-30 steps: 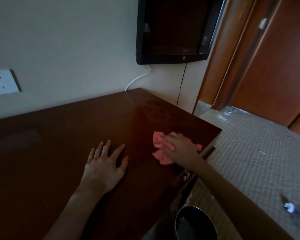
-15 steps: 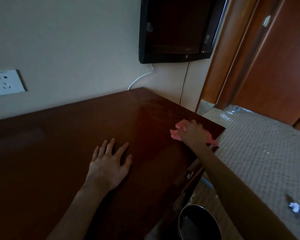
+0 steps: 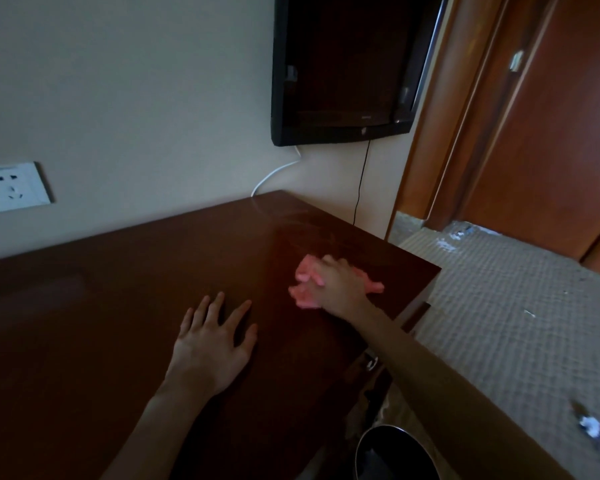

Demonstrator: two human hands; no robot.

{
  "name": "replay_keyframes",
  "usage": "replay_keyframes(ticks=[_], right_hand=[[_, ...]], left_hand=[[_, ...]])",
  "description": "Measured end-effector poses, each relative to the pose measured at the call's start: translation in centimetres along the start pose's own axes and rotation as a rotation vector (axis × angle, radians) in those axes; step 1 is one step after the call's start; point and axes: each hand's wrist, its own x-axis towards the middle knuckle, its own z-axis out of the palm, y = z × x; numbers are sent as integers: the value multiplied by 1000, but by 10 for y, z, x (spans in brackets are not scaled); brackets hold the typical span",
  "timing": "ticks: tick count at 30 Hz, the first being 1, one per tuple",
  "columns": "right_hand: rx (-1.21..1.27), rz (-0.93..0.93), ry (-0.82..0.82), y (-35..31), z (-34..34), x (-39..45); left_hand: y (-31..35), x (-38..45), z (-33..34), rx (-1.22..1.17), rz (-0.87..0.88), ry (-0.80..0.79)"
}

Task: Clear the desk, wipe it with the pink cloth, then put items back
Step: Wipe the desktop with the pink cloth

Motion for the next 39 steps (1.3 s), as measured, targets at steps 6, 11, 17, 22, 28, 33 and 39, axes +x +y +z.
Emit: replay_keyframes(ticks=[6, 11, 17, 22, 28, 33, 39], right_hand=[[86, -41, 1, 33, -5, 21], [-5, -72, -28, 1, 15, 31], [-27, 76, -78, 4, 4, 67], [53, -222, -63, -23, 26, 42], [49, -2, 21, -21, 18, 69], [89, -239, -56, -27, 17, 29], [71, -173, 40, -25, 26, 39]], left_hand=[[1, 0, 2, 1, 14, 27], [3, -3, 1, -3, -7, 28], [2, -1, 1, 28, -1, 27], [2, -1, 0, 4, -2, 28], [0, 0, -2, 29, 10, 11], [3, -1, -4, 33, 9, 0], [3, 7, -24, 171, 62, -52]])
